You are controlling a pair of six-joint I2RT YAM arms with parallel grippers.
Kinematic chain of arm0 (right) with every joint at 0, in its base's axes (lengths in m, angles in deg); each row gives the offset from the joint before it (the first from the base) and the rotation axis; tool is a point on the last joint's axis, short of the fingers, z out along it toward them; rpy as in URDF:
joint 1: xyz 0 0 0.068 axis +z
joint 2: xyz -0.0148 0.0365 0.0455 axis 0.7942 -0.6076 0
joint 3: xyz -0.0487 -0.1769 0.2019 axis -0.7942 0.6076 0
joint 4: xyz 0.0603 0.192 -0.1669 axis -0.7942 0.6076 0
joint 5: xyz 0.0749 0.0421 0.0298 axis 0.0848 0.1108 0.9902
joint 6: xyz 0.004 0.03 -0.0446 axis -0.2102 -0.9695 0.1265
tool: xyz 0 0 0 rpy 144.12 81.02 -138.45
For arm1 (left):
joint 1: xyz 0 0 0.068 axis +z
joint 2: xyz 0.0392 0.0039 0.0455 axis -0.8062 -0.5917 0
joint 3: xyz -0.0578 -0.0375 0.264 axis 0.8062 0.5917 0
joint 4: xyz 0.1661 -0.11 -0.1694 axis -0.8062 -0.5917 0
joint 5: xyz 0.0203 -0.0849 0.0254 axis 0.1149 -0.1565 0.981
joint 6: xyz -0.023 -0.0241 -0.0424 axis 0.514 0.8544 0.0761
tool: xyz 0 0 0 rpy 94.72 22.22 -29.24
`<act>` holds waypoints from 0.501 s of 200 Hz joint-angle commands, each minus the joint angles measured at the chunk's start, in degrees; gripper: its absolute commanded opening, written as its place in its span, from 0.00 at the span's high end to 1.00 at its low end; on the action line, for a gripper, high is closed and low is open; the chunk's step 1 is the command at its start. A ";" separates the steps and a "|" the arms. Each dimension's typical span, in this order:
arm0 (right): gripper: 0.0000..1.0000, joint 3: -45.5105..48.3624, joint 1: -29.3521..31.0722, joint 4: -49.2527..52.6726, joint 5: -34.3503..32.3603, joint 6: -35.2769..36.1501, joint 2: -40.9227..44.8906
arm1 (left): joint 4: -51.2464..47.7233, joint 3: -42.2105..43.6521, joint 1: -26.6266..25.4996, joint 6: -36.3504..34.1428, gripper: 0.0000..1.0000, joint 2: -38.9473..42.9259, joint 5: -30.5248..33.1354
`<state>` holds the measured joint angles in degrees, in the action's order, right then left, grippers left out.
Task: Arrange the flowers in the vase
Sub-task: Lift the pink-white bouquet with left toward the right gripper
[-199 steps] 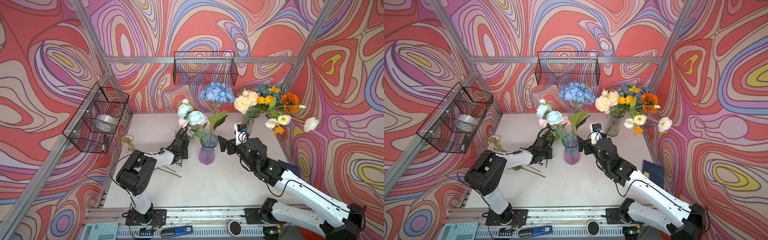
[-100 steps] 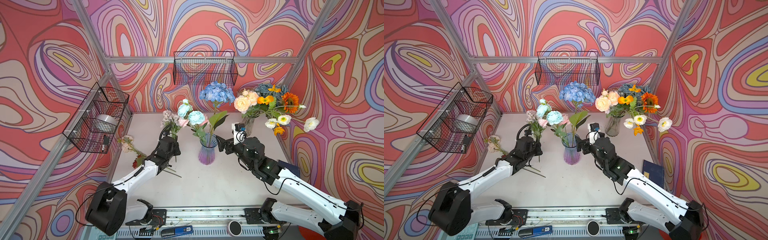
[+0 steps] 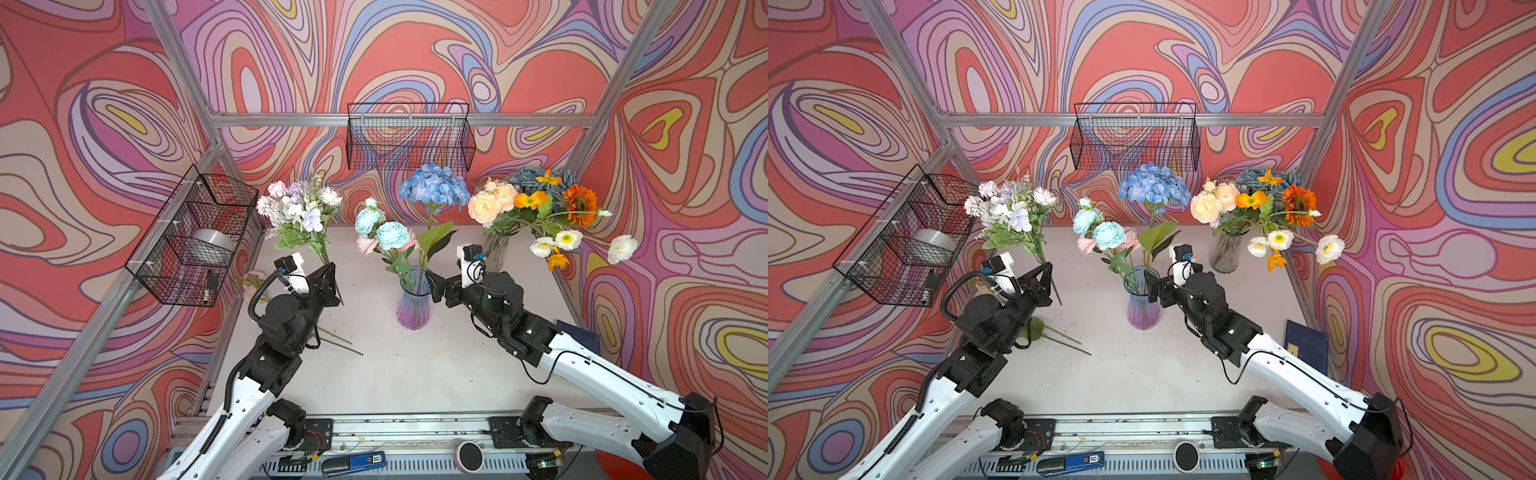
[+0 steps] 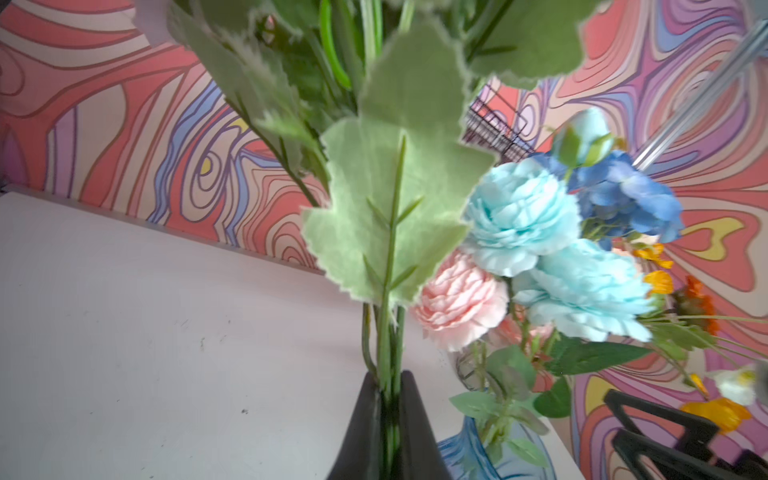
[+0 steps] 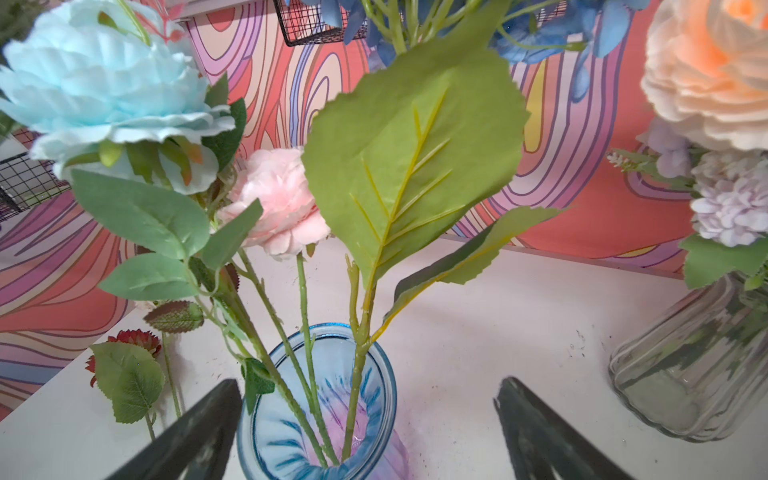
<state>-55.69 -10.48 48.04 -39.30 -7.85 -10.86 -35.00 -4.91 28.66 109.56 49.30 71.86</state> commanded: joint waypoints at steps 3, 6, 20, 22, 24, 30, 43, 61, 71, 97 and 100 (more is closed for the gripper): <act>0.01 -2.76 -0.01 -1.20 4.99 -0.24 -0.22 | 6.57 -1.44 0.20 -0.37 1.00 0.17 -10.02; 0.02 -2.90 -0.07 -1.21 5.66 -0.21 -0.24 | 6.99 -1.76 0.19 -0.41 1.00 -0.14 -11.18; 0.01 -3.97 -0.02 -1.22 9.09 -0.29 -0.50 | 8.20 -3.44 -0.07 -0.31 1.00 -1.82 -16.06; 0.02 -4.11 -0.08 -1.22 9.72 -0.33 -0.55 | 8.31 -3.70 -0.14 -0.39 1.00 -2.11 -16.69; 0.02 -4.28 -0.09 -1.24 10.32 -0.40 -0.58 | 8.40 -3.92 -0.29 -0.41 1.00 -2.42 -17.25; 0.01 -4.83 -0.01 -1.22 12.00 -0.67 -0.68 | 8.64 -4.56 -0.60 -0.73 1.00 -3.26 -18.58; 0.02 -6.02 -0.06 -1.15 15.37 -1.35 -0.85 | 9.20 -5.74 -1.62 -1.37 1.00 -5.00 -20.93; 0.03 -7.64 -0.02 -1.23 19.85 -2.48 -1.17 | 9.32 -7.33 -4.12 -3.41 1.00 -7.41 -22.57; 0.03 -8.50 -0.01 -1.22 21.71 -3.52 -1.38 | 8.72 -8.31 -6.00 -5.42 1.00 -8.53 -22.33; 0.07 -10.50 -0.04 -0.98 25.91 -5.43 -2.34 | 6.04 -11.09 -11.63 -11.52 1.00 -11.21 -20.49; 0.07 -10.64 -0.01 -1.07 26.25 -5.61 -2.42 | 5.76 -11.38 -12.34 -12.09 1.00 -11.49 -20.29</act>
<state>-64.15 -10.50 47.54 -19.41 -10.91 -12.28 -29.54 -12.53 20.23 104.46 39.14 52.47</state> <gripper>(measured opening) 0.942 0.088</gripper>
